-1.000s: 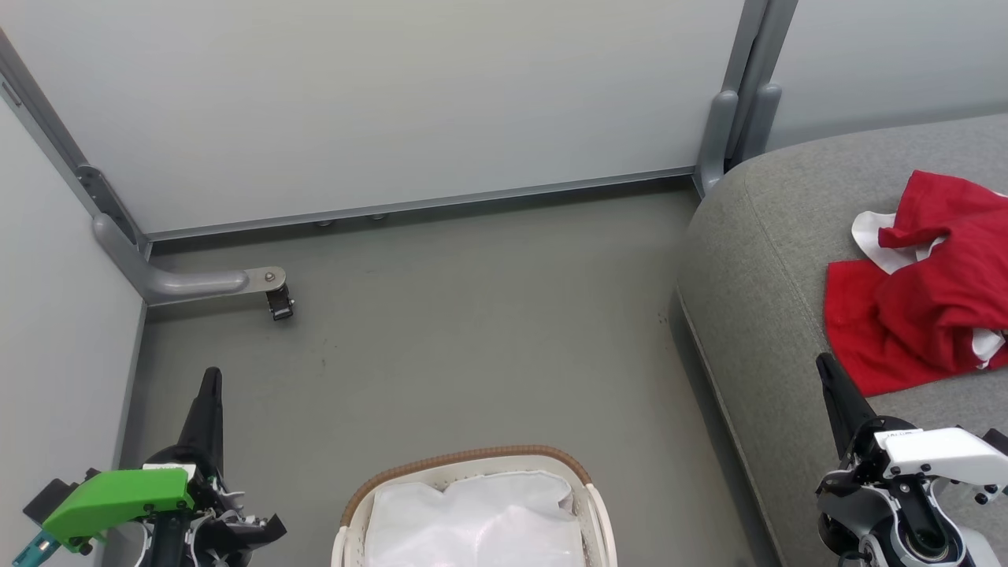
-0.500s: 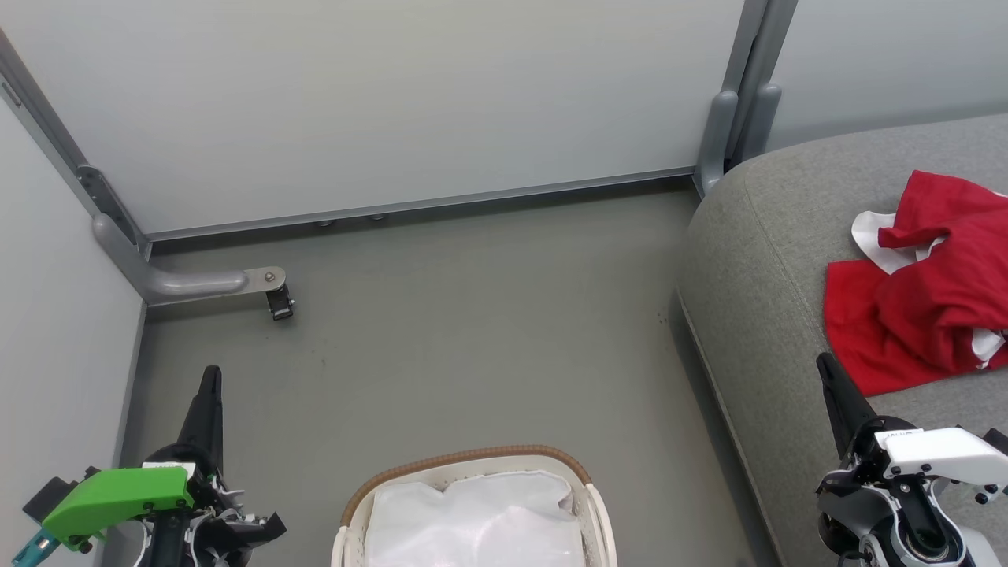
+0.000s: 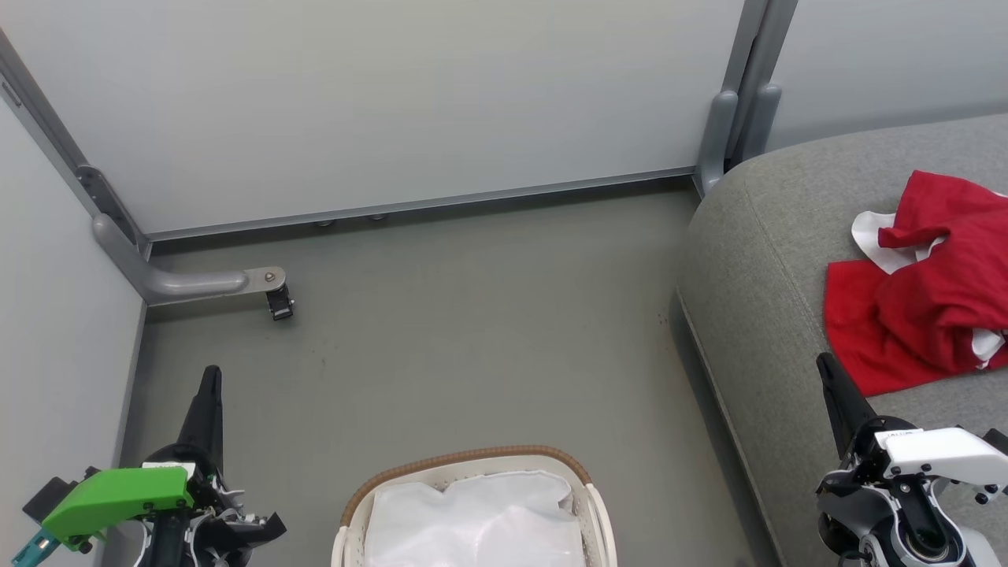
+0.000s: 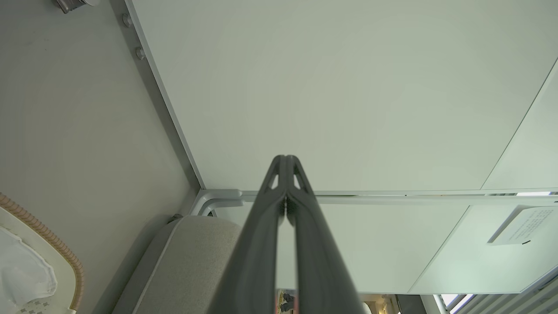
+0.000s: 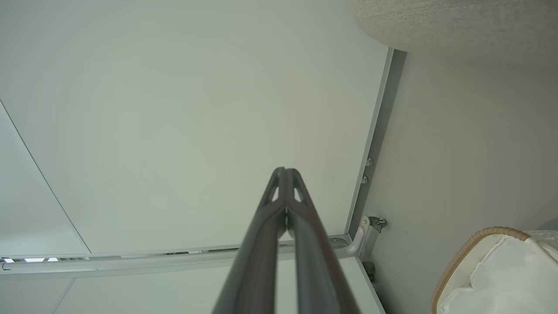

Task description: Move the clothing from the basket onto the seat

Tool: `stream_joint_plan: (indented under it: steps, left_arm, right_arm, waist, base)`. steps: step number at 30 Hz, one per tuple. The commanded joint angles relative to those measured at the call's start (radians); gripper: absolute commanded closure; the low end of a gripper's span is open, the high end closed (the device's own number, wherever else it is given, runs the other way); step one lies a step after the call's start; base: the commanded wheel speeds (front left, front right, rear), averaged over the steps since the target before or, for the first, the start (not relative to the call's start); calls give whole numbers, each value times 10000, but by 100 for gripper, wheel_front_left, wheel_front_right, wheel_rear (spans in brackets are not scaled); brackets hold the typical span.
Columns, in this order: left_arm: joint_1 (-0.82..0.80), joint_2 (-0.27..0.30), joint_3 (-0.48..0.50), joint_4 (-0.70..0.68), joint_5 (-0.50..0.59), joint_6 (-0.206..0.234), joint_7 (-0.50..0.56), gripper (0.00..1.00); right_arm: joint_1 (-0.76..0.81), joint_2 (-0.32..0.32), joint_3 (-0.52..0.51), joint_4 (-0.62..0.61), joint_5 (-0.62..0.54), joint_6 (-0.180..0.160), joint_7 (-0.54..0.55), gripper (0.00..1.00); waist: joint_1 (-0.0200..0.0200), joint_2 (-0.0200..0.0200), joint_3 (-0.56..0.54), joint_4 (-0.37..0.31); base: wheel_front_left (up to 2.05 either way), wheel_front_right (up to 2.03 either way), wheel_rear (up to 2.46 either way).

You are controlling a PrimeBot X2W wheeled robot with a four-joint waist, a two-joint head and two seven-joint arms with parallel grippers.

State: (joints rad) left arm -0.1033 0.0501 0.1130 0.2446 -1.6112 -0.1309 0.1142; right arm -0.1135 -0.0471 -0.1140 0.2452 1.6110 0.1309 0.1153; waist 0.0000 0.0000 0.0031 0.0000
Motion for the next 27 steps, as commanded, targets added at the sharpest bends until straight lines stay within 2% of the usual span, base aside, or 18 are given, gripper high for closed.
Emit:
stream_joint_plan:
  steps: [1,27]
  left_arm:
    - [-110,1,28,-9,-31,3,37,100]
    - [-110,1,26,-9,-33,3,35,100]
  right_arm:
    - [106,-59,-22,-31,37,-3,14,100]
    - [106,-57,-21,-30,38,-3,13,100]
  waist:
    - [0,0,0,0]
    - [0,0,0,0]
  base:
    - [0,0,0]
    - [0,0,0]
